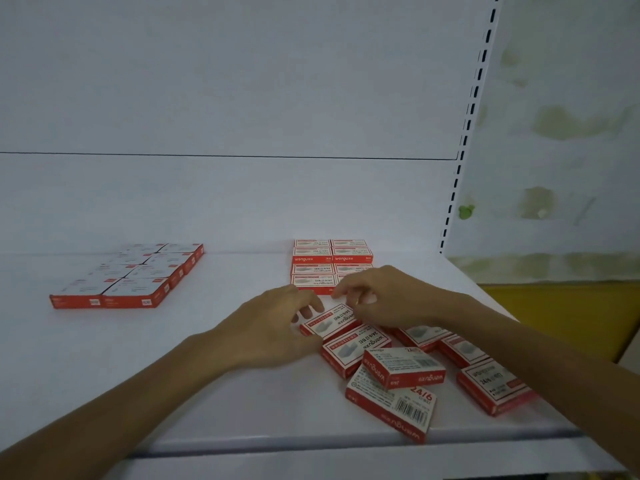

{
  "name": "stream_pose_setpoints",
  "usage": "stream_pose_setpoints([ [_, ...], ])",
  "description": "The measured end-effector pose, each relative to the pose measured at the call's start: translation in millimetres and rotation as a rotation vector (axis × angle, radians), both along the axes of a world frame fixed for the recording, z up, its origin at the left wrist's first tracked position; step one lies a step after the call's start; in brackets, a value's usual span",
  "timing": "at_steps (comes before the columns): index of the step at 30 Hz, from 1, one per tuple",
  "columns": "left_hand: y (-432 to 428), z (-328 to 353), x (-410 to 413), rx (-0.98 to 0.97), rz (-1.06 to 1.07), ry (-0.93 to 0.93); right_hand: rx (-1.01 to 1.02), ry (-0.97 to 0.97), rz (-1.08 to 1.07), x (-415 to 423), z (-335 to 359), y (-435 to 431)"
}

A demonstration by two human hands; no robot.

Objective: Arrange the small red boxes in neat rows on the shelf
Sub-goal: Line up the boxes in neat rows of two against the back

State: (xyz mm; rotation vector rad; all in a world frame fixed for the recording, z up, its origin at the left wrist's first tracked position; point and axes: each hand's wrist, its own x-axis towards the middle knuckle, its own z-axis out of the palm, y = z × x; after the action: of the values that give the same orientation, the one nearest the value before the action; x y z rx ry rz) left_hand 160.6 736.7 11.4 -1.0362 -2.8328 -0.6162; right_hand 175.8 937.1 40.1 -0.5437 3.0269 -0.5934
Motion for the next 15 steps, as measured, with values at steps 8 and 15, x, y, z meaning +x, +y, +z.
stream_pose_setpoints([
  [8,-1.4,-0.7,-0.5,0.039,-0.01,-0.091,0.003,-0.147,0.031,4.7,15.2,-6.5],
  [15,-11.6,-3.2,-3.2,0.14,-0.01,-0.078,0.021,-0.118,-0.007,1.6,12.4,-17.1],
])
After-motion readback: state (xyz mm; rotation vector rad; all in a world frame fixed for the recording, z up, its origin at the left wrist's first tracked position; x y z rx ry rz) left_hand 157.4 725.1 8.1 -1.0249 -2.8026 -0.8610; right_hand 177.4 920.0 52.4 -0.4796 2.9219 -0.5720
